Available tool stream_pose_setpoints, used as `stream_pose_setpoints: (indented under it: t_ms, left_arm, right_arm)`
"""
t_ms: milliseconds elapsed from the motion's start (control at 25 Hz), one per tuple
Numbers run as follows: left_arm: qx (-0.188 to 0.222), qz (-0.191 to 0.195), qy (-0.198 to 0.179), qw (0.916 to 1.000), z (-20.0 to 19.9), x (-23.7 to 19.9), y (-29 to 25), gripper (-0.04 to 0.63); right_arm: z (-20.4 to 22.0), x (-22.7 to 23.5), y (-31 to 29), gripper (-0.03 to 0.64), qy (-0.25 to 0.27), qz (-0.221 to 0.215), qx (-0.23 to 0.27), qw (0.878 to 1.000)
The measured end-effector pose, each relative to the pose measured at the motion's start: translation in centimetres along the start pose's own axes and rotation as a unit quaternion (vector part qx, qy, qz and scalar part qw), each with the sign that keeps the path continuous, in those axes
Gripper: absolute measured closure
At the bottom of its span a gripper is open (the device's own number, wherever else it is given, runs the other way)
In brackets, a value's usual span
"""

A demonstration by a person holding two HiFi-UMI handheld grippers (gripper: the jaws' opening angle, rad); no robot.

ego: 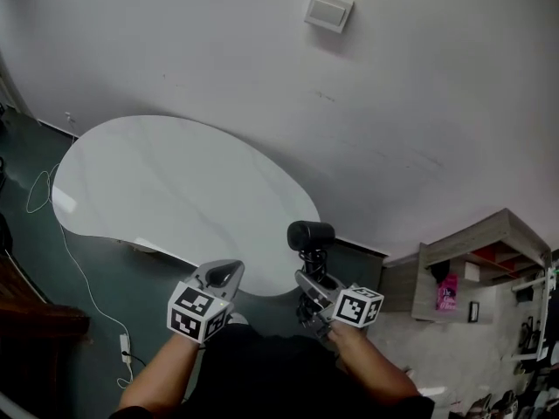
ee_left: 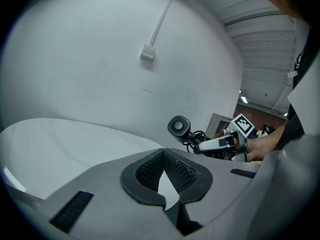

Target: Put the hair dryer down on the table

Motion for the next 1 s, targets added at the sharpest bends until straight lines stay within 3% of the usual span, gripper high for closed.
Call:
stream_pose_setpoints:
  t_ms: [400,1000]
  left_arm:
    - [-0.015,0.008,-0.005,0.9998,0.1,-3.1,-2.0,0.584]
    - [0.012,-0.093,0.079,0.9924,0.7,-1.6,-2.0,0.584]
  right_arm:
    - [-0.8,5.0,-7.4,0.413,0.035,0.076,-0.066,0.994]
    - [-3.7,10.1,-16.8,0.414,0.135,0.112,-0.185,0.967]
Point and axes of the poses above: the fingertips, and each gripper's own axes: y backward along the fingers, x to its right, z out of its underside, the point moved 8 cm from there along y, backward along the fingers, and after that the axes turned 7 degrees about -x, right-handed, at the moved point
